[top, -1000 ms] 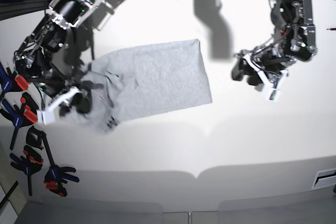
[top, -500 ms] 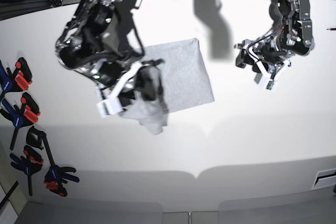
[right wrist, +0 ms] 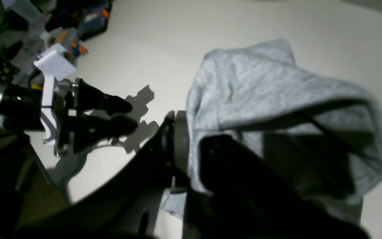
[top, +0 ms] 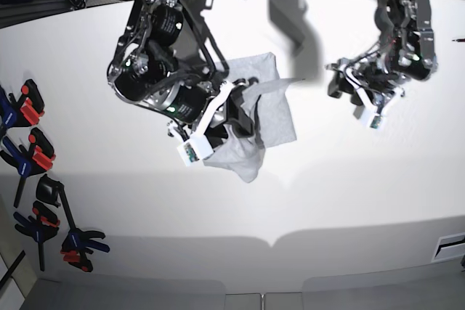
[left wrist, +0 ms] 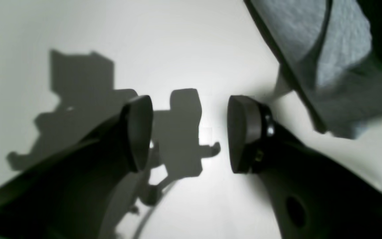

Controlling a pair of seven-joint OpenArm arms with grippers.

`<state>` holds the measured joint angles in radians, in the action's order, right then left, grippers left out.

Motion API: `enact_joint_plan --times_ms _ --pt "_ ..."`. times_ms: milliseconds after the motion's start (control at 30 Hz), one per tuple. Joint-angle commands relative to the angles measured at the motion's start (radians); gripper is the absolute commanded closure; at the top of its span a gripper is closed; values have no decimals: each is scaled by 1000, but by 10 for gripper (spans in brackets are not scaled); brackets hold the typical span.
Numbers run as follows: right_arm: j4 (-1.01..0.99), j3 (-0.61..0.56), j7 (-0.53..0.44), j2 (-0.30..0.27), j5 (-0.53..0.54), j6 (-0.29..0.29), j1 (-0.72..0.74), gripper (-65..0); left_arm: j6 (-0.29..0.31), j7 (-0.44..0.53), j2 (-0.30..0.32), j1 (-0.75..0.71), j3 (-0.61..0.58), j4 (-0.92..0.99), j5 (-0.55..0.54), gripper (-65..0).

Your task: Fold the T-shirt properly

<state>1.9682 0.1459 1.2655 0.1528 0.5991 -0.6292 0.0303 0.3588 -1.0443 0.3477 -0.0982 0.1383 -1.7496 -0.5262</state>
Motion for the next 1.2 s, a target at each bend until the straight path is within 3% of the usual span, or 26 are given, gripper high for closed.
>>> enact_joint_plan --times_ms 0,167,200,267,333,533,700,833,900,1067,1167 --pt "14 -2 -31 4 28 -6 16 0 0 20 35 22 5 -18 -13 -331" --pt "14 -2 -30 4 64 -6 16 0 -5 19 153 50 5 -18 -16 -331" --pt "14 -3 -30 4 85 -6 16 -27 -19 20 173 51 5 -18 -17 -331" --pt "14 -3 -29 4 129 -6 16 -140 -57 21 207 51 5 -18 -16 -331" --pt "14 -3 -18 4 183 -6 16 -191 -77 20 229 51 5 -18 -15 -331" --pt "14 -3 18 4 232 -8 11 -197 -79 21 237 51 5 -18 -16 -331" --pt "14 -3 16 4 249 -8 4 -247 -79 21 237 51 5 -18 -16 -331" --pt "15 -10 45 2 193 -63 5 -251 -79 20 237 51 5 -18 -16 -331" --pt "15 -50 48 -75 154 -69 -14 -269 -79 20 237 51 5 -18 -16 -331" --pt "27 -244 102 -330 152 -69 -39 -272 -79 21 237 51 5 -18 -21 -331" --pt "78 -360 122 -438 150 -69 -39 -271 -79 21 237 51 5 -18 -61 -331"
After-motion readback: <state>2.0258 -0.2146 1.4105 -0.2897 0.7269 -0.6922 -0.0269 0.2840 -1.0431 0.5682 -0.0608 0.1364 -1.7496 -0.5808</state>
